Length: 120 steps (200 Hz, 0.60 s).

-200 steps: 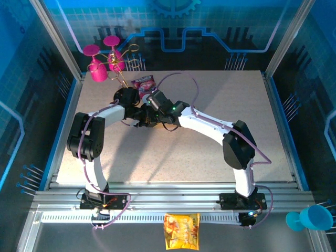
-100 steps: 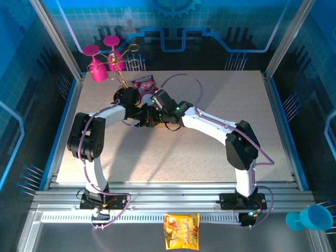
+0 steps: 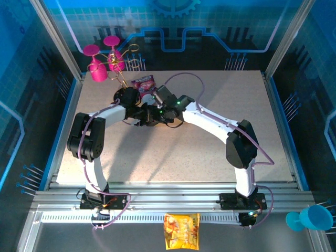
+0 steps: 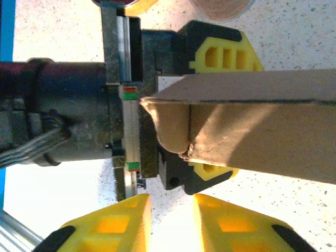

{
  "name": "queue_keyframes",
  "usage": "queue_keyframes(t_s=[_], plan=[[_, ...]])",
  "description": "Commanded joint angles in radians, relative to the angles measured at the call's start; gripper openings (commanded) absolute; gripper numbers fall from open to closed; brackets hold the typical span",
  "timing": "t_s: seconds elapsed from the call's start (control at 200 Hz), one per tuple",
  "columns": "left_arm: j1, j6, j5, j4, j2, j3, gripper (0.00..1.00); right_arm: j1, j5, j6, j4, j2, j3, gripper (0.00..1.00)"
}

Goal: Fold the paper box

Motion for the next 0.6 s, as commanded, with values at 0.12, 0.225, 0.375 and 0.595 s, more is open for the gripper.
queue_keyframes(t_s=[0.12,0.225,0.375,0.595], plan=[[-0.004,-0.309,-0.021,-0.007,-0.026,-0.004,0.00,-0.044,-0.079,0.166,0.007,-0.075,0.037,0.39],[-0.004,-0.313,-0.022,0.000,-0.025,-0.004,0.00,-0.084,-0.120,0.306,0.099,-0.133,-0.027,0.38],[-0.003,-0.311,-0.020,0.003,-0.020,-0.003,0.00,-0.123,-0.130,0.494,0.282,-0.188,-0.126,0.30],[-0.003,-0.310,-0.021,0.003,-0.020,-0.006,0.00,-0.146,-0.123,0.570,0.253,-0.092,-0.042,0.28]])
